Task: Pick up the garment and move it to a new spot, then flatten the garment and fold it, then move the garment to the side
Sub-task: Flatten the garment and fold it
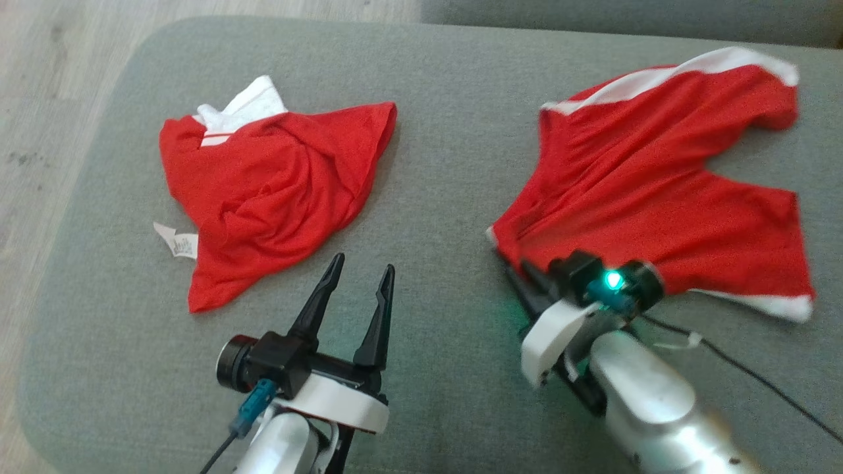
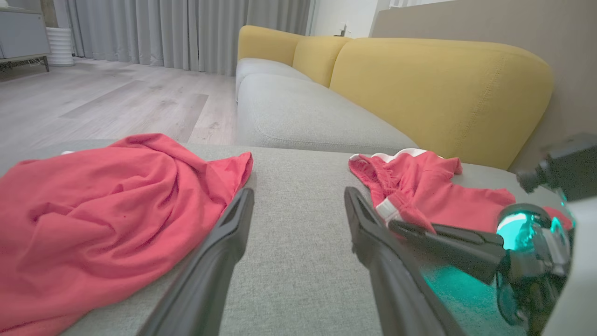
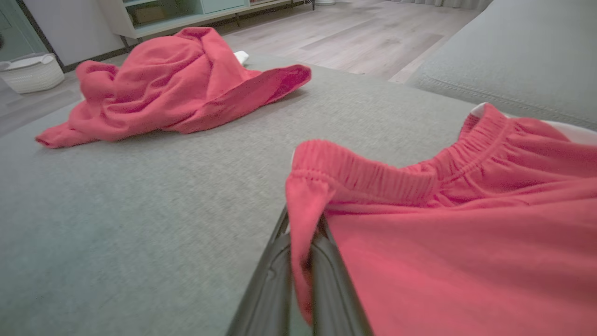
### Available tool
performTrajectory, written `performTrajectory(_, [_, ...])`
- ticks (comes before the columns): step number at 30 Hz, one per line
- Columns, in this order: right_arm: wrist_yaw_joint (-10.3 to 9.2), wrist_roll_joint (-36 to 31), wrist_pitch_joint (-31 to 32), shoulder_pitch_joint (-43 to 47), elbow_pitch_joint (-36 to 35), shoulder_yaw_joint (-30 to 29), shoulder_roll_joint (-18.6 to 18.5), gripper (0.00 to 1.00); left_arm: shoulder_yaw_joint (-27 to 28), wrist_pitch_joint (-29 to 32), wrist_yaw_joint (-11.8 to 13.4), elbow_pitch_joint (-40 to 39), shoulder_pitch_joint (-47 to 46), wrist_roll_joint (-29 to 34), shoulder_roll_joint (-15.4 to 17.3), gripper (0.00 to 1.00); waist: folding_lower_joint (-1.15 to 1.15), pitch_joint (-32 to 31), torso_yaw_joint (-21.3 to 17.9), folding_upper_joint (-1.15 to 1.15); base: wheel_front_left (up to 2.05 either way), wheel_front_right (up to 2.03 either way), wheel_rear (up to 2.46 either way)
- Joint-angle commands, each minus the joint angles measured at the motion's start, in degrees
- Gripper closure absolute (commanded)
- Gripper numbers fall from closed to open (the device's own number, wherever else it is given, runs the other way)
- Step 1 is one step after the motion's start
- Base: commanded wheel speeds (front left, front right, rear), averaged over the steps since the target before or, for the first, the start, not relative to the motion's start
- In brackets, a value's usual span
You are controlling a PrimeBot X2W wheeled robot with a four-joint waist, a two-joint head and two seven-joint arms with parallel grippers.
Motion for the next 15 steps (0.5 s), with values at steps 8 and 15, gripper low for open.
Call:
performTrajectory(8, [0.37,6.4,0.6,0.6,-3.9,6.0,1.0,0.00,2.5,-0.7,0.3,-1.4,-0.6,0.7,0.0,0.00,0.00,-2.2,-1.9,0.00,0.00,0.00,0.00])
performTrajectory(15, [0.37,7.1,-0.8,2.8,-9.0,-2.6,-1.1,0.00,4.2,-0.7,0.3,-1.9,0.3,1.5,0.1,0.00,0.00,-3.9,-4.4,0.00,0.00,0.00,0.00])
